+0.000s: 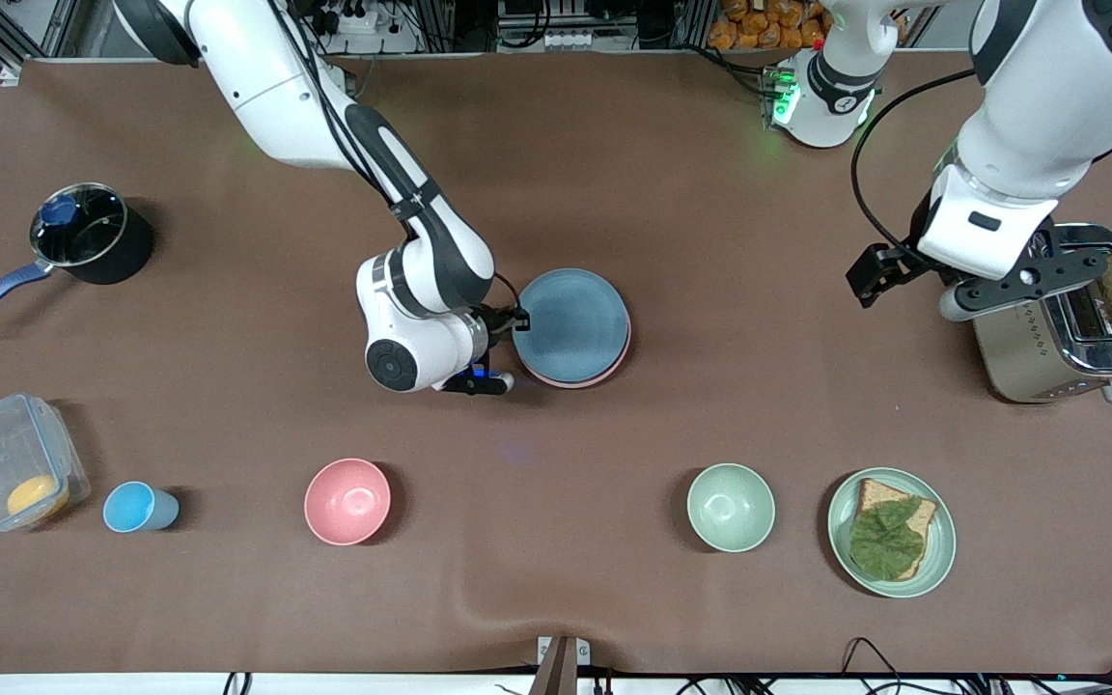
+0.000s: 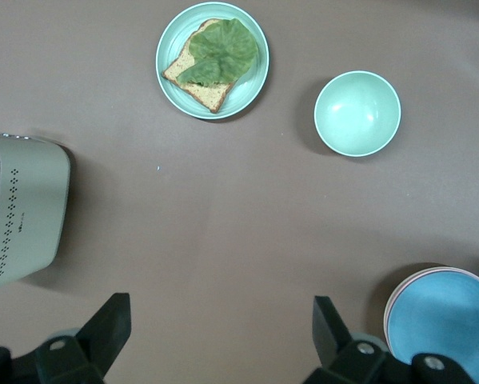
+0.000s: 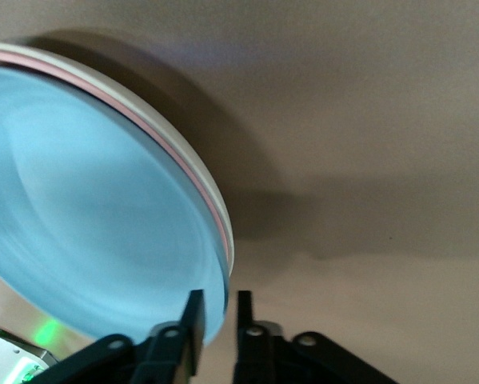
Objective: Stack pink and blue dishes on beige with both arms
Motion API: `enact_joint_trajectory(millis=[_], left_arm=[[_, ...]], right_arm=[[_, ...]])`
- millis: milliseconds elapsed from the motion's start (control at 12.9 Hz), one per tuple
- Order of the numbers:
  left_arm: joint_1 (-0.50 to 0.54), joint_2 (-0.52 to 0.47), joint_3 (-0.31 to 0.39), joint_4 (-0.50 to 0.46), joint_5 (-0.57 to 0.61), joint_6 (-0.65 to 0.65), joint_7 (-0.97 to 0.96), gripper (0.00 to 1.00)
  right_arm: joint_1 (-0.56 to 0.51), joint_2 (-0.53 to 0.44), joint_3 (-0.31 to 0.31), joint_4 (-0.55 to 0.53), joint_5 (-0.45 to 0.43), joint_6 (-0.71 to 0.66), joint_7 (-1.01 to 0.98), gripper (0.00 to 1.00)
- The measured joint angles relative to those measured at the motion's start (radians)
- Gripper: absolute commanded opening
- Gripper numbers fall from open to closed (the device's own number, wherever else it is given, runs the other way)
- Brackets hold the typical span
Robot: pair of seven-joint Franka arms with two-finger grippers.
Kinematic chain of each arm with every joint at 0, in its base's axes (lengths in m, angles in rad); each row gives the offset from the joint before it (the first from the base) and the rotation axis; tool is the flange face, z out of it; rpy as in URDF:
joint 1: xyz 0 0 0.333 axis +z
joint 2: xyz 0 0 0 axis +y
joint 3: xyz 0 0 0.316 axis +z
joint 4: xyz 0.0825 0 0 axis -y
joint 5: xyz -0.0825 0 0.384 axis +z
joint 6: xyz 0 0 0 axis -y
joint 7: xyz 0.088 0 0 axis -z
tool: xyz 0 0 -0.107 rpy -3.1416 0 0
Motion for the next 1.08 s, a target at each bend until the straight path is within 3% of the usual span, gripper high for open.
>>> enact_joint_trajectory(millis=[387,619,929,1084], left_arm=[[-0.025,-0.010,0.060,0.027,-0.005,-0.058,0.059,1.00],[-0.038,-0.015,0.113,0.030,-0.010,-0.062,0.134,1.00],[-0.074,-0.038,0.190,0.030,-0.053,-0.076,0.182,1.00],[-0.090,-0.043,0.216,0.030,-0.065,-0.090,0.194,1.00]], right_arm=[[-0.041,-0.001,-0.020,0.057,0.000,-0.021,0.000,1.00],[-0.145,-0.007,-0.037,0.107,-0.014,-0.157,-0.006,1.00],[-0.331,-0.025,-0.052,0.213,-0.171,-0.399,-0.035,1.00],[-0.411,-0.038,-0.053,0.235,-0.262,-0.452,-0.134,1.00]])
